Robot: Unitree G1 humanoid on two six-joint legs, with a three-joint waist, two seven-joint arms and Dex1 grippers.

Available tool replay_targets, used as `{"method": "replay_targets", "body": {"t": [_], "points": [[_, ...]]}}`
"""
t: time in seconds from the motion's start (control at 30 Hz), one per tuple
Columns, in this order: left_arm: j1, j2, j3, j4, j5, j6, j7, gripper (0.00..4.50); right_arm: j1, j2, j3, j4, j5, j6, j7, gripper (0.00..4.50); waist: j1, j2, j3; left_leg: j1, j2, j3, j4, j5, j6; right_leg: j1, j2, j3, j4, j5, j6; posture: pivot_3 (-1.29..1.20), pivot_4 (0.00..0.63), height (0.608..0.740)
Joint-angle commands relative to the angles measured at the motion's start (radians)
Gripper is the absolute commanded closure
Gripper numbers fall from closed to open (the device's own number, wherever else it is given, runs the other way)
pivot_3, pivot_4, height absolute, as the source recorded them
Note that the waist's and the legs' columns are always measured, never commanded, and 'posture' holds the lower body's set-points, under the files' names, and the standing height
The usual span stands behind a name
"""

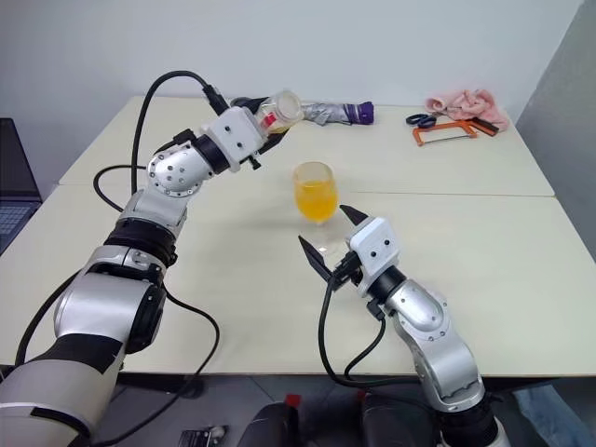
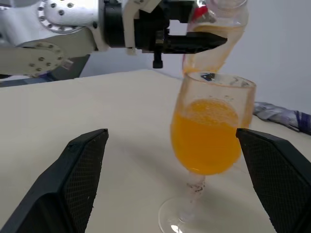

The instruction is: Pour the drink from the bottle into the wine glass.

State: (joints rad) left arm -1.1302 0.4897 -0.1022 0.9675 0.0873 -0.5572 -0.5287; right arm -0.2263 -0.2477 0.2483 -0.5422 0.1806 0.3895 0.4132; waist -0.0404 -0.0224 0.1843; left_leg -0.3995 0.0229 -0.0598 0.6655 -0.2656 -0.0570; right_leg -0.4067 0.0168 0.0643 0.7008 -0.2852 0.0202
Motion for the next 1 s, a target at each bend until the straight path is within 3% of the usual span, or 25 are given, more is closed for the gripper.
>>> {"method": "replay_targets", "body": {"t": [0.03,0.17,0.3,0.57,0.9,1.0], "points": [[0.068,0.024,0.125,-0.14,-0.159,0.221,-0.053,2.84,-0.041,-0.052,-0.026,-0.06,0.11,0.073,0.109,0.0,-0.006,0.0,0.0,0.0,0.0,0.0,0.0,0.0,0.0,0.0,0.0,0.0,0.0,0.0,0.0,0.0,0.15,0.74],[0.204,0.057,0.229,-0.281,-0.279,0.478,-0.083,2.84,-0.101,-0.11,-0.027,-0.064,0.148,0.155,0.15,0.0,-0.019,0.0,0.0,0.001,0.002,-0.001,0.001,0.0,0.0,0.0,0.0,0.0,0.003,0.0,0.0,0.0,0.15,0.74],[0.313,0.083,0.286,-0.381,-0.326,0.622,-0.071,2.84,-0.167,-0.102,-0.03,-0.052,0.194,0.247,0.141,0.0,-0.018,0.0,0.0,0.001,0.003,-0.003,0.003,0.0,0.0,0.0,0.0,-0.001,0.006,0.0,0.0,0.0,0.15,0.74],[0.456,0.107,0.349,-0.45,-0.325,0.655,-0.007,2.84,-0.278,-0.071,0.048,0.022,0.128,0.275,0.122,0.0,-0.01,0.0,0.0,0.0,0.003,-0.004,0.012,0.0,0.0,0.001,-0.001,-0.001,0.012,0.0,0.0,0.0,0.15,0.74],[0.491,0.079,0.379,-0.431,-0.335,0.66,0.045,2.84,-0.309,-0.052,0.067,0.047,0.107,0.265,0.138,0.0,-0.005,-0.001,-0.001,0.0,0.003,-0.004,0.012,0.0,0.0,0.001,-0.001,-0.001,0.012,0.0,0.0,0.0,0.15,0.74],[0.491,0.074,0.389,-0.425,-0.342,0.655,0.057,1.86,-0.313,-0.055,0.062,0.049,0.106,0.266,0.14,0.0,-0.006,-0.001,-0.001,0.0,0.003,-0.004,0.012,0.0,0.0,0.001,0.0,-0.001,0.012,0.0,0.0,0.0,0.15,0.74]]}}
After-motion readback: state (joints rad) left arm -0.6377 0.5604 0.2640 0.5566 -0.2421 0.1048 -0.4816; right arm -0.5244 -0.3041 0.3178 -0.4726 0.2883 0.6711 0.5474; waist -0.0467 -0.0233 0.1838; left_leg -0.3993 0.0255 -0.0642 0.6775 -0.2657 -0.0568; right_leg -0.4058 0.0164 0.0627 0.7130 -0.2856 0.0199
